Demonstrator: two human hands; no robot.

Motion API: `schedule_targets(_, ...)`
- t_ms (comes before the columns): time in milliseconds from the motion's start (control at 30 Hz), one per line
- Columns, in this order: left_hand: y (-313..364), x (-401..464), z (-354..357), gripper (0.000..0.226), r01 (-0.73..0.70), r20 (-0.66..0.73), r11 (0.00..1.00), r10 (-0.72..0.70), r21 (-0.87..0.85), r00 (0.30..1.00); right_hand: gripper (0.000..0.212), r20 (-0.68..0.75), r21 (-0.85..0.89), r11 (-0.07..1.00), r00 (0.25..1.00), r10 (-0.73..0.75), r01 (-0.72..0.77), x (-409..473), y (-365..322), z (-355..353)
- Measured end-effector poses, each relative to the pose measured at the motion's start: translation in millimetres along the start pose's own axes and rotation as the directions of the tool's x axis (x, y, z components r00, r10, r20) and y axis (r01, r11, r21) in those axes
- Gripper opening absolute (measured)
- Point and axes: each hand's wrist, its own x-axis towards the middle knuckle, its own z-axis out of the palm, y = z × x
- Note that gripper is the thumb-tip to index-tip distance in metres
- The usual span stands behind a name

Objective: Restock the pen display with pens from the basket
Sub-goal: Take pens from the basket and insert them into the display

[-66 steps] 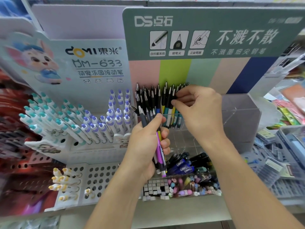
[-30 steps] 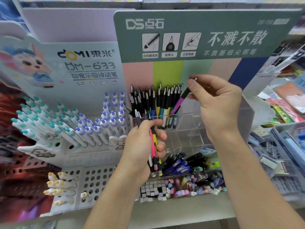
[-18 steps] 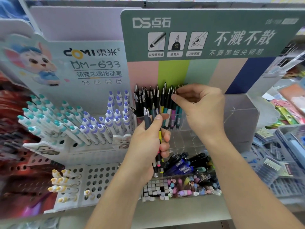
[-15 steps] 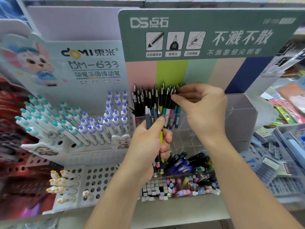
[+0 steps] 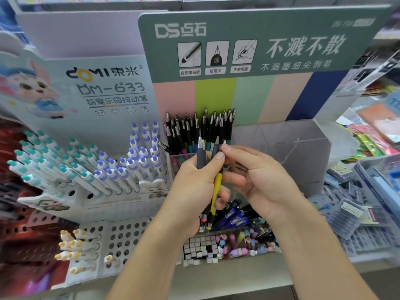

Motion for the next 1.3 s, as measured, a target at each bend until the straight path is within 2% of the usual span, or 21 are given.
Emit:
schedule_targets(100, -1.0, -0.3, 1.5, 0.03, 0.008, -0.02, 0.999, -0.009, -0.037, 1.0, 0.01, -0.071, 0.052, 0.997, 0.996, -0.049, 0.053, -1.8, -1.6, 0.2)
schedule_targets(167, -2.2, 0.5, -0.7, 0.031, 0.028, -0.057, 0.996, -0.033, -0.089, 0.998, 0.009, -0.162, 0.045, 0.982, 0.971, -0.175, 0.184, -2.7, -8.7, -2.4)
schedule_targets(300, -5.3, 0.4, -7.8, 0.026, 0.067, -0.118, 0.992, -0.08, -0.11, 0.99, 0.011, -0.286, -0.058, 0.887, 0.844, -0.454, 0.457, 1.6, -31.2, -13.0)
schedule_targets(467, -9.7, 3.1, -11.3, 0.025, 0.075, -0.135, 0.983, -0.098, -0.17, 0.986, 0.011, -0.358, -0.106, 0.827, 0.755, -0.55, 0.552, 14.8, -41.0, -19.0)
schedule_targets(567, -7.7, 1.5, -12.3, 0.025, 0.063, -0.121, 0.968, -0.095, -0.241, 0.988, 0.012, -0.283, -0.321, 0.726, 0.67, -0.686, 0.608, 23.0, -46.0, -17.9)
schedule_targets(667, -7.4, -1.3, -14.8, 0.028, 0.025, -0.135, 0.954, -0.068, -0.299, 0.988, 0.01, -0.146, -0.501, 0.61, 0.634, -0.759, 0.614, 31.5, -44.2, -13.7)
schedule_targets(733, -7.7, -2.1, -16.1, 0.033, 0.008, -0.136, 0.951, -0.052, -0.309, 0.989, 0.011, -0.098, -0.556, 0.554, 0.613, -0.784, 0.62, 34.6, -43.2, -10.8)
schedule_targets(1000, -7.4, -2.5, -18.7, 0.023, 0.007, -0.117, 0.963, -0.04, -0.271, 0.992, 0.011, 0.058, -0.723, 0.445, 0.688, -0.723, 0.528, 47.7, -24.5, -12.1)
schedule_targets(1100, -7.0, -3.0, -18.7, 0.023, 0.015, -0.097, 0.973, -0.038, -0.228, 0.995, 0.013, 0.049, -0.72, 0.444, 0.678, -0.734, 0.533, 46.0, -21.6, -10.1)
schedule_targets(1200, -7.1, -2.1, -17.2, 0.025, 0.028, -0.088, 0.982, -0.045, -0.187, 0.995, 0.015, 0.034, -0.728, 0.461, 0.698, -0.716, 0.508, 44.0, -20.4, -8.4)
schedule_targets(1300, -3.4, -2.0, -12.5, 0.034, 0.043, -0.096, 0.983, -0.06, -0.177, 0.994, 0.008, 0.0, -0.743, 0.463, 0.692, -0.722, 0.483, 32.4, -23.0, -5.3)
